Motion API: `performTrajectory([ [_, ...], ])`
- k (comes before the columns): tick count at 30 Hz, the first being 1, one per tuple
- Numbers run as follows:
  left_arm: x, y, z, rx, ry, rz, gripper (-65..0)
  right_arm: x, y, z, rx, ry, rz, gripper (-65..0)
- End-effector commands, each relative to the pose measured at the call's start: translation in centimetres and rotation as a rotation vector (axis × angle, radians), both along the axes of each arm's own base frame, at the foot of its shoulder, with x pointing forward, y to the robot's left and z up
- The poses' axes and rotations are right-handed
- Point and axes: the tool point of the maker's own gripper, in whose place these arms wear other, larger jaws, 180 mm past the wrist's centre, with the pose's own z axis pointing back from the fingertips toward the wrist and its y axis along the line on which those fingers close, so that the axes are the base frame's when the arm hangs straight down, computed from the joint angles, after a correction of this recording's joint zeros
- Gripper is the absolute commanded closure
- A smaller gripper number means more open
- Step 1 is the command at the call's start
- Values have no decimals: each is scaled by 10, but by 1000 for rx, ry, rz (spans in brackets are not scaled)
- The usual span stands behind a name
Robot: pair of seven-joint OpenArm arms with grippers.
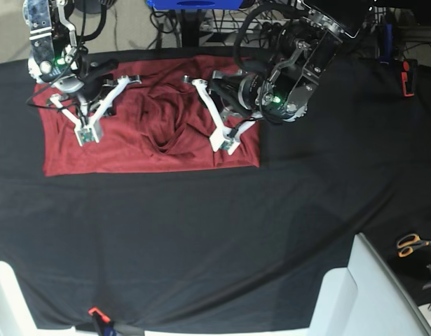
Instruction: Fold the T-shirt properly
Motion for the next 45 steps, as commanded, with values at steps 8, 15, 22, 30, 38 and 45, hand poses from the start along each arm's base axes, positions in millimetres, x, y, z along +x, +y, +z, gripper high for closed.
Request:
performTrajectory([
  [8,-5,-11,-13,1,40,-24,0,5,-1,6,3,-29,0,-6],
  [15,1,-47,1,-44,1,-107,0,5,-1,6,3,-29,0,-6],
  [22,-10,-92,16,-123,-31,-256,0,5,-1,6,3,-29,0,-6],
  [30,28,-54,24,-96,-104,-165,0,5,1,6,2,-28,9,-6],
  [38,49,157,31,166,-175,215,0,20,36,14,1,-18,143,-15],
  [45,-11,301,33,400,-188,461,0,64,81,43,-10,-76,294,-173],
])
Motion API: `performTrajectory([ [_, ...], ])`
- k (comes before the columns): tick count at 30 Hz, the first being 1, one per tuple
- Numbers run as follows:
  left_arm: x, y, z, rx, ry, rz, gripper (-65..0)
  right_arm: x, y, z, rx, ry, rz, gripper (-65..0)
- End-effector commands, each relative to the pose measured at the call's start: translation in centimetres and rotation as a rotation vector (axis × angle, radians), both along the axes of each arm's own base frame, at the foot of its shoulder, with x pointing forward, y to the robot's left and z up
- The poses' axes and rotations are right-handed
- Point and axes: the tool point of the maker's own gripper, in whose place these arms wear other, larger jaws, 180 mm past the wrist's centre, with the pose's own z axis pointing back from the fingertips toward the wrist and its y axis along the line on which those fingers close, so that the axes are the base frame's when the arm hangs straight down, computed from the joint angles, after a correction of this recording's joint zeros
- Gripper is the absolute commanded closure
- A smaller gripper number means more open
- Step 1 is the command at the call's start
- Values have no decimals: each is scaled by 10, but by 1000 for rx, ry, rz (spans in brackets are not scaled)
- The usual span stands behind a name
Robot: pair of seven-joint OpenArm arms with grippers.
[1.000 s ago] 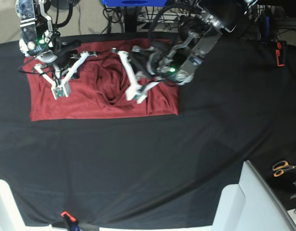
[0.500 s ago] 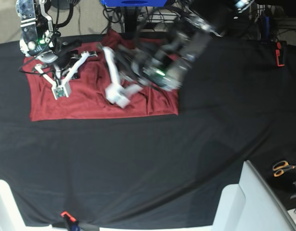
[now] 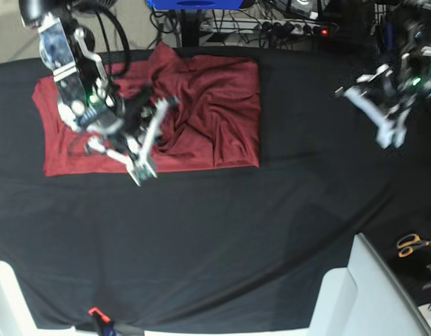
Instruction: Fold the T-shirt properly
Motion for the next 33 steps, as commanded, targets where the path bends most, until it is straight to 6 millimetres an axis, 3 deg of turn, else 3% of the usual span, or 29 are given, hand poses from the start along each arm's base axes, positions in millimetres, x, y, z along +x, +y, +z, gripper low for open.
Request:
performTrajectory([
  [1,-6,11,2,14,-20,19,0,16,8,16,19,-51,8,-246],
  [4,-32,41,-8,45,-24,72,0,26,12,18,4,-36,17,-440],
  [6,-51,46,-23,16,-12,56,0,28,15,14,5,-17,14,-509],
  [12,-90,60,-42,-108,-40,82,0,24,17,0,1,26,9,-513],
  [16,-93,61,-37,-138,-68,64,0,9,31,1,11,30,34,-513],
  [18,-93,61,-38,-138,-67,65,0,0,43,6,12,20,33,-470],
  [19,-92,61,-38,-138,-69,65,0,-5,51,8,18,17,42,-393],
  [22,-85,62,-37,-138,-84,71,0,-16,67,6,26,34,81,-71],
  [23,-86,63,-37,-137,-83,73,0,-20,69,2,22,46,91,0],
  [26,-86,62,-37,-138,-83,72,0,-26,80,-11,20,85,104,-57],
  [30,-85,59,-39,-144,-81,69,0,-19,84,-24,2,120,99,-3],
  [33,-86,58,-39,-146,-81,71,0,-19,85,-36,-14,155,94,-2],
])
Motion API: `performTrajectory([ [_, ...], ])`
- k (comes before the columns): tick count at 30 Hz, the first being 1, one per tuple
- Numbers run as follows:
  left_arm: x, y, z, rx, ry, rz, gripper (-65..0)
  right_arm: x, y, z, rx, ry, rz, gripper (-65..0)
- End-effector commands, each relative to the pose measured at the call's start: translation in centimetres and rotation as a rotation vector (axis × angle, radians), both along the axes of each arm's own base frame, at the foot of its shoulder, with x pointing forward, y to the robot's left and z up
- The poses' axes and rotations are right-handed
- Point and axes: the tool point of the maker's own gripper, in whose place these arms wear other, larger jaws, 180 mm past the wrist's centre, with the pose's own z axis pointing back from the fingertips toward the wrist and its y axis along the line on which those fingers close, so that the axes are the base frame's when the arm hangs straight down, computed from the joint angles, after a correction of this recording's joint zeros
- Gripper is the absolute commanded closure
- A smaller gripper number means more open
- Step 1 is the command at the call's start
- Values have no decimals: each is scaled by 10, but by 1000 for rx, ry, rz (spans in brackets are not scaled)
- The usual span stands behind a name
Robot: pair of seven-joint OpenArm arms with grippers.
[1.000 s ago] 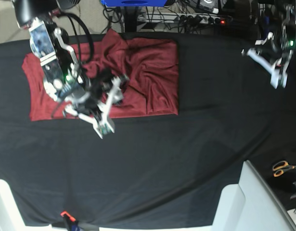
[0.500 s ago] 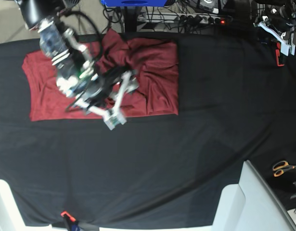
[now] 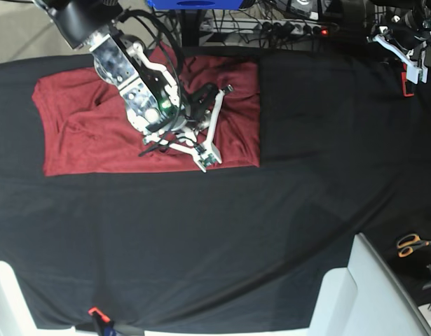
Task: Fold the T-shirt properly
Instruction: 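Move the right gripper to the folded middle and grasp the fabric, then pull the fabric with the right gripper to smooth the fold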
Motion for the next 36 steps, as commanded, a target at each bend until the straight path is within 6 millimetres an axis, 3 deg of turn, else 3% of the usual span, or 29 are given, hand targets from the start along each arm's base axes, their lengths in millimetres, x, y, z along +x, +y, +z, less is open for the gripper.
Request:
performTrajectory([
  [1,4,6,8,14,-22,-12,0,8,4,6,19,-26,-5,-2],
  [8,5,7,8,17,-23,-10,0,22,-2,-3,5,-47,-16,-2],
  [15,4,7,8,15,-21,-12,0,46,-16,5,-29,-94,-17,-2],
  [26,5,7,8,15,-22,-12,0,84,-69,2,-112,-119,-105,-2],
  [31,5,7,8,15,-22,-12,0,93,-72,8,-110,-135,-119,0],
  [36,5,7,8,15,-22,-12,0,101,-67,33,-51,-201,-150,-2],
])
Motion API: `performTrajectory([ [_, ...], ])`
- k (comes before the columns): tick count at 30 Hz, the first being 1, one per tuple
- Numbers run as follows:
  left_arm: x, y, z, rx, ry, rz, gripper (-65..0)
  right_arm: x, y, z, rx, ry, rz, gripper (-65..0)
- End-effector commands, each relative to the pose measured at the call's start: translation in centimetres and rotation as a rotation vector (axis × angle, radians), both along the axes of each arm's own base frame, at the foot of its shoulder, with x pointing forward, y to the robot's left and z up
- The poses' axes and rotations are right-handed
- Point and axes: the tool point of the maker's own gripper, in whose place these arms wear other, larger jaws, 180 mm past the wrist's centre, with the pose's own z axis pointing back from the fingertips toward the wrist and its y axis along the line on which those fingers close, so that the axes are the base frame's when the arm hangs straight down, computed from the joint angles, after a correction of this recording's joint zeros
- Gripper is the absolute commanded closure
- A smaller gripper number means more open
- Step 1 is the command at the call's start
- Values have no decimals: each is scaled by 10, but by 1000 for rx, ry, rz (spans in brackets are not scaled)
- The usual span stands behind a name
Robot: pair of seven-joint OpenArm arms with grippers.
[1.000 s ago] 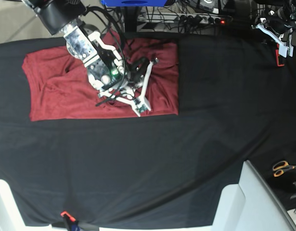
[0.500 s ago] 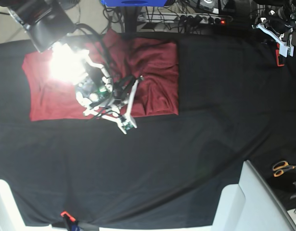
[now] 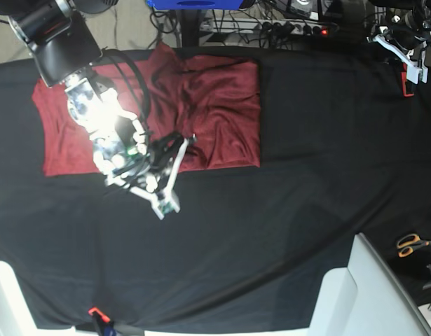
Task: Fold the T-shirt properly
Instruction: 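Pull the fabric with the right gripper to smooth the fold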
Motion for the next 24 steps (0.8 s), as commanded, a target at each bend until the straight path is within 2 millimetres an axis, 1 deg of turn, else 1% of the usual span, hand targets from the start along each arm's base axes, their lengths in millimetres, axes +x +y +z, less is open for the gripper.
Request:
performTrajectory([
  [1,4,6,8,14,-21,-12,0,15,1,17,22,-61,-10,-3],
  [2,4,6,8,14,-21,-12,0,16,2,19,27,-63,-11,-9],
  [3,4,6,8,14,-21,-12,0,17,3,19,33,-62,-13,-39],
  [4,4,6,8,14,-21,-12,0,20,9,22,44,-65,-13,-89],
  [8,5,6,7,13,-22,-11,0,22,11,9,33,-25,-18,-374],
  [9,7,5,8,12,-26,-12,0,22,17,7,43,-18,0,-422],
  [10,10,5,8,12,-33,-11,0,21,22,5,51,-17,20,-443],
  [12,6,7,3,4,-19,3,0,20,26,-2,60,-11,40,-446],
  [15,-4,8,-5,-8,8,24,0,17,26,-14,62,4,30,-446],
  [17,-6,9,-6,-10,12,30,0,18,19,-19,69,15,-4,-446],
  [20,-6,10,-6,-9,11,29,0,22,2,-25,80,36,-69,-444],
  [22,-6,10,-6,-9,11,29,0,24,0,-23,84,31,-78,-414],
  [24,-6,10,-6,-9,11,29,0,24,1,-23,85,29,-76,-329],
])
